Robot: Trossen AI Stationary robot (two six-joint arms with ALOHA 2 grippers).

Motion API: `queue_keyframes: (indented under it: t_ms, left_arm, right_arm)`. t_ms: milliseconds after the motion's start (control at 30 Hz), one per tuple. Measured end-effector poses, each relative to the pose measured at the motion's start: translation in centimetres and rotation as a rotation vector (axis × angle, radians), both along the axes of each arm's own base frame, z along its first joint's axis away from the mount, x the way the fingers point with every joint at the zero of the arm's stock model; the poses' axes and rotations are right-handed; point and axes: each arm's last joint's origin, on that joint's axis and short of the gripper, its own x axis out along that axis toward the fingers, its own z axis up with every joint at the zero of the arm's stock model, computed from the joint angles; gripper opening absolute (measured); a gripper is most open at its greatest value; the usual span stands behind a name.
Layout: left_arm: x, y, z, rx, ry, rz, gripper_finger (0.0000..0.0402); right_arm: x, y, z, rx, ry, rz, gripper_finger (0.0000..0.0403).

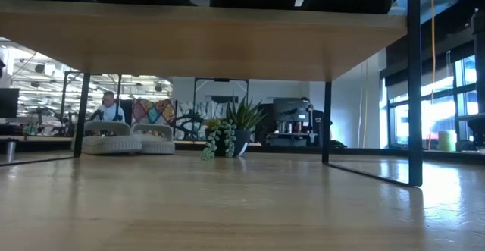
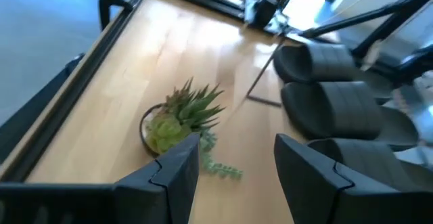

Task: Pick and place slides into the shelf
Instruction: Adjust the black slides on the shelf

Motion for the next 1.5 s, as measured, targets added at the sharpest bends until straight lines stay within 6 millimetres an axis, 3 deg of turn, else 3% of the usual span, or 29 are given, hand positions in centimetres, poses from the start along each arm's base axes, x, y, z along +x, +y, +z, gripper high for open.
queue_keyframes:
  t_ms: [333, 500, 633, 833, 1500]
  left_arm:
    - [-1.5, 1.1, -2.6, -0.023, -0.067, -0.033, 0.0182]
    - [-1.7, 1.1, -3.4, -0.048, -0.068, -0.034, 0.0182]
    - [-1.7, 1.1, -3.7, -0.040, -0.066, -0.041, 0.0182]
    - [-1.7, 1.1, -3.9, -0.036, -0.064, -0.046, 0.0182]
    - [-1.7, 1.1, -3.9, -0.036, -0.061, -0.044, 0.0182]
  right_arm:
    - [4.2, -0.7, 2.4, 0.114, 0.339, -0.014, 0.0165]
    - [7.0, -0.2, 2.3, 0.116, 0.386, 0.026, 0.0165]
    - [8.8, 0.3, 0.7, 0.095, 0.449, 0.062, 0.0165]
    - [9.3, 0.5, -1.0, 0.046, 0.572, 0.031, 0.0165]
    - [9.9, 1.3, -1.1, 0.037, 0.539, 0.056, 0.0165]
